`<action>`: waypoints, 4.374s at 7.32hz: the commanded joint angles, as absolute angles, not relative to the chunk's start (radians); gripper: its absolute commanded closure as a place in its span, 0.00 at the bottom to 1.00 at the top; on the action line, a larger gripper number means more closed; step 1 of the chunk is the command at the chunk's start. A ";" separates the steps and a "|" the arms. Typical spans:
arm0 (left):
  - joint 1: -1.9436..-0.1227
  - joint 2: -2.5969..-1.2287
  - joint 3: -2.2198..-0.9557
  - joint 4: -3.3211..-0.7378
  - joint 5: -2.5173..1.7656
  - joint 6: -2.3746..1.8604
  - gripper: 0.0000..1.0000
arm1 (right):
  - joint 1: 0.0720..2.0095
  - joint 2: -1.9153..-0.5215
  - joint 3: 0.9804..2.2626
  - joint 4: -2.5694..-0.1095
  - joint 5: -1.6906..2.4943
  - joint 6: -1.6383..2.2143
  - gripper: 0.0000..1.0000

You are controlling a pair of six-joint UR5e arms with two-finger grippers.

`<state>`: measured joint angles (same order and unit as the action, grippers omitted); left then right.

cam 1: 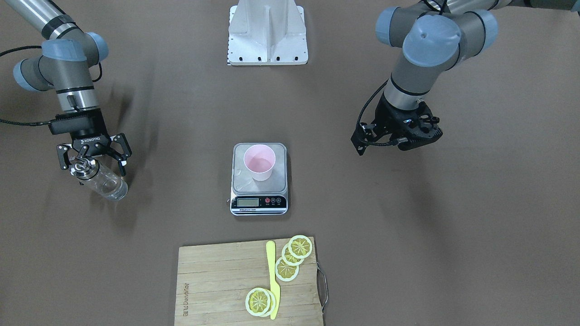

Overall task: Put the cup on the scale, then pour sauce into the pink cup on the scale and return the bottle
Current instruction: 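Lift the bottle with the right gripper and carry it toward the scale, then tilt the bottle with the right gripper to pour into the pink cup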

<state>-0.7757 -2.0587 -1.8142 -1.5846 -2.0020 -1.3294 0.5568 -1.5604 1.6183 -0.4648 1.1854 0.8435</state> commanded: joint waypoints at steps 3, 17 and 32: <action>-0.776 -2.057 -1.815 -1.585 -2.002 -1.330 0.02 | 0.569 -1.546 1.603 -0.465 1.186 0.841 0.03; -0.791 -1.981 -1.822 -1.603 -1.870 -1.270 0.02 | 0.664 -1.442 1.716 -0.620 1.102 0.449 1.00; -1.106 -1.802 -1.778 -1.629 -1.999 -0.480 0.02 | 0.370 -1.109 1.787 -1.419 0.665 0.101 1.00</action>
